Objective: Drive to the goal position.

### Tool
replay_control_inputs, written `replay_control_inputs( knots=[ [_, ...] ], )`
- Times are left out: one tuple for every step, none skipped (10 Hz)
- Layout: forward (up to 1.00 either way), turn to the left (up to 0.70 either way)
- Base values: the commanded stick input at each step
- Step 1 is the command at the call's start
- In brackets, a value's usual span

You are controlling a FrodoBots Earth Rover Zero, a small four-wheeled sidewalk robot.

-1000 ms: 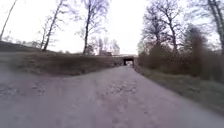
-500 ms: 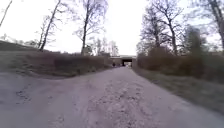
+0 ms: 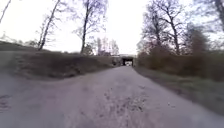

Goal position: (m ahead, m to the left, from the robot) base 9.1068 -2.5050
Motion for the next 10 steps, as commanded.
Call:
replay_control_inputs(
  knots=[
    [1.00, 0.01],
    [1.00, 0.01],
    [1.00, 0.01],
    [1.00, 0.01],
    [1.00, 0.01],
    [1.00, 0.01],
    [1.00, 0.01],
    [1.00, 0.01],
    [1.00, 0.01],
    [1.00, 0.01]
  ],
)
